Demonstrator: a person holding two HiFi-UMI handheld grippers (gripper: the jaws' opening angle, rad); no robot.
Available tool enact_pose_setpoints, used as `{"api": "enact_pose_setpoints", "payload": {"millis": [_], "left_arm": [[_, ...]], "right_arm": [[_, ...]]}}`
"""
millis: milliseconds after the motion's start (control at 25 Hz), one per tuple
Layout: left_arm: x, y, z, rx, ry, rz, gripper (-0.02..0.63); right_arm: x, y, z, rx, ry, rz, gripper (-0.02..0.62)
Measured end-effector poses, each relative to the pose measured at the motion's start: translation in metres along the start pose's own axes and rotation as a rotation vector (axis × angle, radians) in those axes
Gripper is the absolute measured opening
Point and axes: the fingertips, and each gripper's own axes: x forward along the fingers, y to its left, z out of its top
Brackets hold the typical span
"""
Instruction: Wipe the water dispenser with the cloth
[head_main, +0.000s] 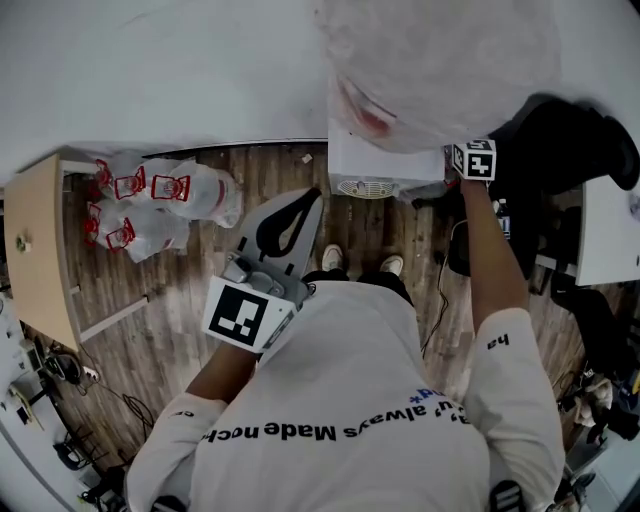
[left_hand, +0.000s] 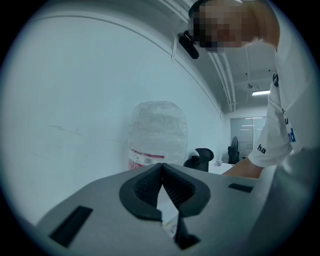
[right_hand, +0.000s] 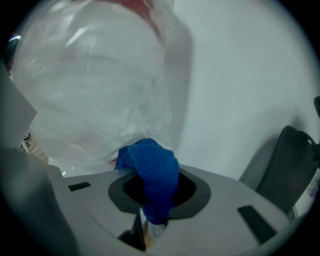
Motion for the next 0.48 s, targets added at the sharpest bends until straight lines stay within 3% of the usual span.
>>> {"api": "enact_pose_setpoints", "payload": {"millis": [280, 480], "left_arm": [[0.010, 0.009, -0.004, -0.006, 0.023, 0.036, 0.018], [0.015, 0.003, -0.006, -0.008, 0.028, 0.032, 0.020]], "right_arm": [[0.023, 0.003, -0.011, 0.134, -0.002, 0.081, 0.080], [0.023, 0.007, -0.012, 0.131, -0.015, 0.104, 0.073]]}}
